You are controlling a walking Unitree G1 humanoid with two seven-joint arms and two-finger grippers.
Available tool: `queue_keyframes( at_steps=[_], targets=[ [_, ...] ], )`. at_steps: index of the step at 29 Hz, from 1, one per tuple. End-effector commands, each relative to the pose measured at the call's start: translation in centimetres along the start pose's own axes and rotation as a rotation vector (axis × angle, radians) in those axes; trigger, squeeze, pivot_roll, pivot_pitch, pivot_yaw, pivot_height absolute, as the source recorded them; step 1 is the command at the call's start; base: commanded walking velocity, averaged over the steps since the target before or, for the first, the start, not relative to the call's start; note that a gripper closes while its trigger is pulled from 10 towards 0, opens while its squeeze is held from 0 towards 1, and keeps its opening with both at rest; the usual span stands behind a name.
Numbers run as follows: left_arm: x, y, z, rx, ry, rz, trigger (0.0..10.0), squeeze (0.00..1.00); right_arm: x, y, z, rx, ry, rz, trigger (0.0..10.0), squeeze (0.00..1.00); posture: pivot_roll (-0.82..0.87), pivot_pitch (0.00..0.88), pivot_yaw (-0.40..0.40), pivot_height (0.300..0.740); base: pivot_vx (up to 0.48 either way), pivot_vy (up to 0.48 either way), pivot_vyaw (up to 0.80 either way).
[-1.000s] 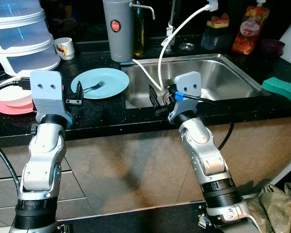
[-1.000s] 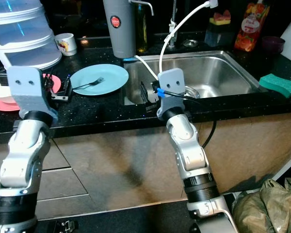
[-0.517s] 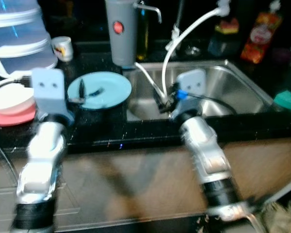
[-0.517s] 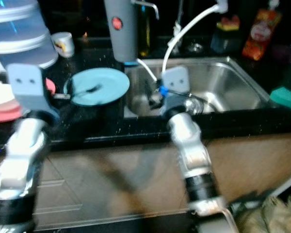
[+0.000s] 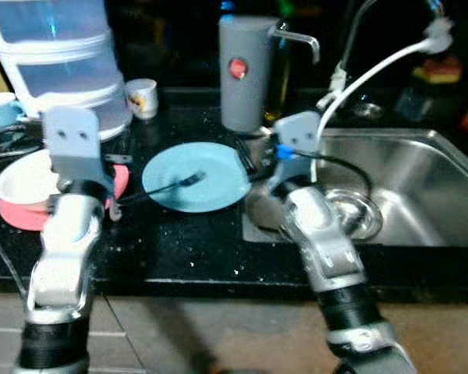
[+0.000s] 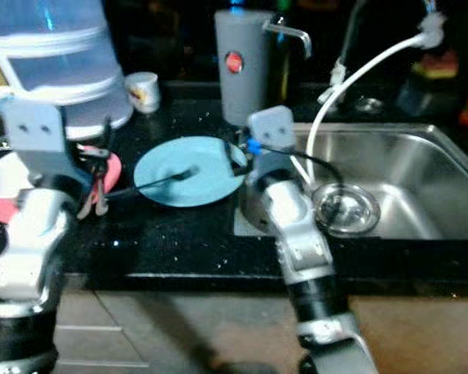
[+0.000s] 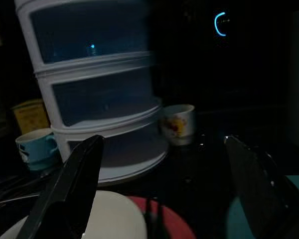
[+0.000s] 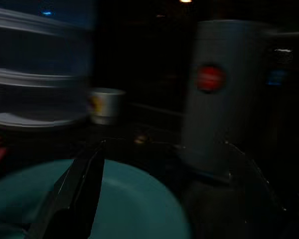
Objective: Kitchen organization
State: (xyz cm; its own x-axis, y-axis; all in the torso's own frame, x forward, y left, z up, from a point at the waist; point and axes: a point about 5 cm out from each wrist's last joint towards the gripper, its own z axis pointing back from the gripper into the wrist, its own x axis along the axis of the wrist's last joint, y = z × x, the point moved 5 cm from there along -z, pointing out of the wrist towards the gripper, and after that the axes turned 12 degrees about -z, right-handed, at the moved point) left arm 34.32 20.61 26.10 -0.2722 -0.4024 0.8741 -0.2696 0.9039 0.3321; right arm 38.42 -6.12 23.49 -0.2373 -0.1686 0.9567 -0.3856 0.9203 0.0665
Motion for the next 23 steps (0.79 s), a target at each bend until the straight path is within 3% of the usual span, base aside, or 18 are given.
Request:
queue_keyframes(
  at_steps=[1, 14, 21, 23],
  targets=[
    [0.4, -0.9, -0.1, -0.046, -0.006, 0.007, 10.0, 0.0, 0.1, -1.2, 0.1, -0.037, 0.001, -0.004, 10.0, 0.0, 0.06, 0.0, -0.014, 0.74, 0.0, 0.0, 0.0],
    [1.5, -3.1, 0.2, -0.176, -0.049, 0.014, 10.0, 0.0, 0.2, -1.7, 0.2, -0.061, -0.004, -0.008, 10.0, 0.0, 0.06, 0.0, -0.012, 0.74, 0.0, 0.0, 0.0],
    [1.4, -3.2, 0.0, -0.18, -0.022, 0.094, 10.0, 0.0, 0.5, -1.7, 0.1, -0.063, -0.015, -0.016, 10.0, 0.0, 0.06, 0.0, -0.012, 0.74, 0.0, 0.0, 0.0],
    [1.5, -3.1, 0.0, -0.179, -0.033, 0.07, 10.0, 0.0, 0.5, -1.7, 0.1, -0.062, -0.016, -0.016, 10.0, 0.0, 0.06, 0.0, -0.012, 0.74, 0.0, -0.48, 0.0]
  ],
)
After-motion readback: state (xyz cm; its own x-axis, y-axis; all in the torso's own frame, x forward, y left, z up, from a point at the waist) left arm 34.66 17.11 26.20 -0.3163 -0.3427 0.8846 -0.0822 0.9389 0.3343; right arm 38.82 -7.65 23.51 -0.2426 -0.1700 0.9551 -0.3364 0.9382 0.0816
